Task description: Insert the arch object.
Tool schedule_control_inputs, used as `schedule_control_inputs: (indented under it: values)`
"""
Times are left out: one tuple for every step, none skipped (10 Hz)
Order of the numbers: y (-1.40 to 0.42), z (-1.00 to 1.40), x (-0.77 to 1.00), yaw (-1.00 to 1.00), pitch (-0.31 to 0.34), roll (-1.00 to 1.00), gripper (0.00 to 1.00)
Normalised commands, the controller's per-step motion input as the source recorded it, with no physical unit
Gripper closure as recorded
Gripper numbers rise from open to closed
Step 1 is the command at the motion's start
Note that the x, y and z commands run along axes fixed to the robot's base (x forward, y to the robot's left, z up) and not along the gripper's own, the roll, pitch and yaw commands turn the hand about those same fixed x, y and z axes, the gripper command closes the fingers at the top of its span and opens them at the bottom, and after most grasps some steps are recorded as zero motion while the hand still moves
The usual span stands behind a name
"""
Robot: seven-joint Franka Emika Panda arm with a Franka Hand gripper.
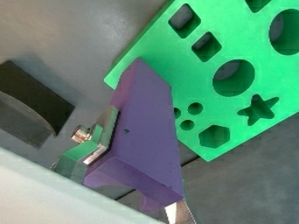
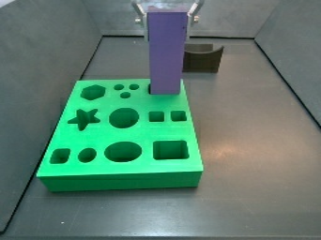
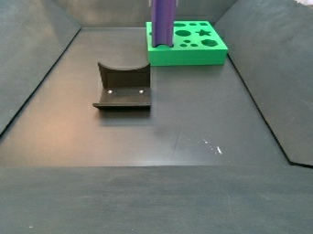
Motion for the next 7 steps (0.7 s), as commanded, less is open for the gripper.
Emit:
schedule_control_inputs:
  values:
    - [0.05, -0.36, 0.00, 0.00, 0.000, 0.00, 1.00]
    - [0.07, -0.41, -0.01, 0.03, -0.046, 0.00, 1.00]
    - [0.08, -0.41, -0.06, 0.10, -0.064, 0.00, 1.00]
    - [0.08, -0.41, -0.07, 0.10, -0.061, 0.00, 1.00]
    - [0.10, -0.41, -0.10, 0.20, -0.086, 0.00, 1.00]
    - [0.03, -0.39, 0.00, 0.12, -0.016, 0.01, 1.00]
    - [0.00, -0.42, 0.00, 0.00, 0.000, 0.02, 1.00]
